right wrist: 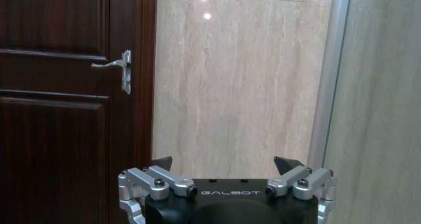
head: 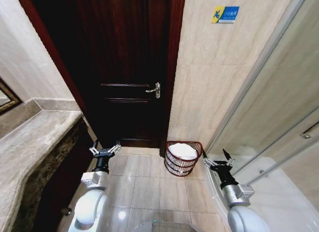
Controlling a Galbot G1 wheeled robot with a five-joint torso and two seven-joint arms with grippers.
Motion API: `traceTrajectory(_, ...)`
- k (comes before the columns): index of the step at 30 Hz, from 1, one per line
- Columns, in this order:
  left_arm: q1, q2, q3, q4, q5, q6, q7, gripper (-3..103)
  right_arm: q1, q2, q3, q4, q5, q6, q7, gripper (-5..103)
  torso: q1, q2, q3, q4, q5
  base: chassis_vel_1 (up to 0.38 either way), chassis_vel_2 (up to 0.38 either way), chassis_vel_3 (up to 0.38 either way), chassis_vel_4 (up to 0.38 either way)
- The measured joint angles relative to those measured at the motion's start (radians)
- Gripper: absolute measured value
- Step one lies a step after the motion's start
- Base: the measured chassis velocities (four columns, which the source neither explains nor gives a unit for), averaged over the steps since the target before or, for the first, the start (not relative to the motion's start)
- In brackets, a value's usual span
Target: Discard the used towel into the hamper.
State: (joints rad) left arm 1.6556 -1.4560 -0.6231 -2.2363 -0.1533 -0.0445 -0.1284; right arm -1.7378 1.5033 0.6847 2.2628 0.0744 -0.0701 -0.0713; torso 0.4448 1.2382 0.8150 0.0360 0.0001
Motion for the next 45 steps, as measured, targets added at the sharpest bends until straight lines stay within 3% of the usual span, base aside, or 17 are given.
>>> traceTrajectory(11, 0.025, 0.001, 0.001, 0.017, 0.0, -0.045, -0.002, 100, -0.009, -0.003, 0.001, -0.032, 0.004, 0.018, 0.006, 100, -0.001, -0.002, -0.001, 0.0, 0.0, 0.032, -0.025, -0.037, 0.024)
traceTrajectory(19, -0.013, -0.014, 0.063, 0.001, 0.022, -0.002, -0.003, 100, -0.01, -0.004, 0.025, -0.038, 0.02, 0.025, 0.006, 100, -0.001, -0.003, -0.002, -0.0001, 0.0, 0.01, -0.014, -0.013, 0.012)
traceTrajectory(29, -0.023, -0.015, 0.094, 0.005, 0.026, 0.007, -0.007, 100, -0.031, -0.002, 0.031, -0.02, 0.035, 0.024, -0.003, 100, -0.002, -0.003, -0.002, -0.0001, -0.0002, 0.063, -0.069, -0.062, 0.077)
traceTrajectory(45, -0.015, 0.002, 0.094, 0.019, -0.01, 0.049, 0.017, 100, -0.037, 0.007, 0.054, -0.024, 0.043, 0.037, -0.017, 100, -0.002, -0.004, -0.002, 0.0, -0.0003, 0.079, -0.079, -0.08, 0.074)
